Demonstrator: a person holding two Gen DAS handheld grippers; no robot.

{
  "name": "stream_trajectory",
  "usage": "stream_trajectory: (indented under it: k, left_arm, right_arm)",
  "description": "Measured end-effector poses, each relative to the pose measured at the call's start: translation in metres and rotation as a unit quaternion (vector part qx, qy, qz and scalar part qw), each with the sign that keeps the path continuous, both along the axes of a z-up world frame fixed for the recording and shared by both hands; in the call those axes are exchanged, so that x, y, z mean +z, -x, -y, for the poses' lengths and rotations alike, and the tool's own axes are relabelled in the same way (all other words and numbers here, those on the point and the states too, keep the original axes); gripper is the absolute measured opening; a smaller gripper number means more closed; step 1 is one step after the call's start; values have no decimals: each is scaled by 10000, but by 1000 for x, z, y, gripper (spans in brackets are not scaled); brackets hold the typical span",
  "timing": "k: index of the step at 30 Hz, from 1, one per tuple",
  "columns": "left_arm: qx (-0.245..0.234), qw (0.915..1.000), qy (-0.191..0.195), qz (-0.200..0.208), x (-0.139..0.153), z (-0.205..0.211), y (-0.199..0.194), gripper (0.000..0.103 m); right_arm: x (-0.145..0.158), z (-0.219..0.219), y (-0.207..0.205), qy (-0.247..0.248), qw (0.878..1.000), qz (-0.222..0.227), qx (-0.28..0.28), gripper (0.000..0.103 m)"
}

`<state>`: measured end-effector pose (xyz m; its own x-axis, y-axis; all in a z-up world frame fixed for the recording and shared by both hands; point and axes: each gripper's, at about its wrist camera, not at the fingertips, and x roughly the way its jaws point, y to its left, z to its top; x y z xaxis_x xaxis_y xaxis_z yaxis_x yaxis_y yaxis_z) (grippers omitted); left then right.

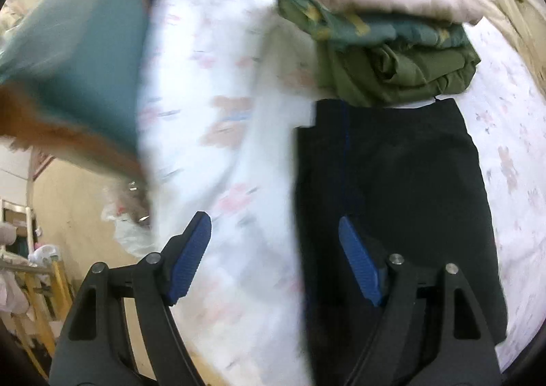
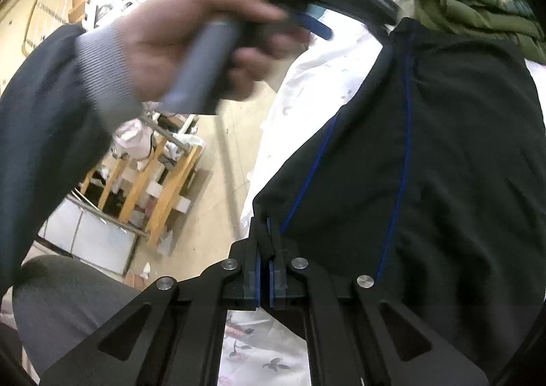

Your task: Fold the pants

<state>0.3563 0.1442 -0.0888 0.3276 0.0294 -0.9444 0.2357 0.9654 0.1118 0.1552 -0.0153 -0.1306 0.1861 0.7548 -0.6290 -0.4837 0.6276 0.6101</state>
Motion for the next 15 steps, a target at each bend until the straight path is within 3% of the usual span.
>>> stream_trajectory:
  k: [5,9,13,15]
  left_arm:
    - [670,9953,683,-142,26,-51,69,75]
    - [921,9890,1036,-522,14,-45,119,76]
    - [1123,9819,1280,-824,-7,-31,152,76]
    - [1290,9772,1316,-1054,-24,-26,164,76]
  right_arm:
    - [-9,-30,20,116,9992,-153,338,11]
    - [-7,-49,56,-2,9952,-344,915,14]
    - [5,-14,72,-33,9971,-269,705,14]
    - [9,31,72,-131,9992,-339,164,14]
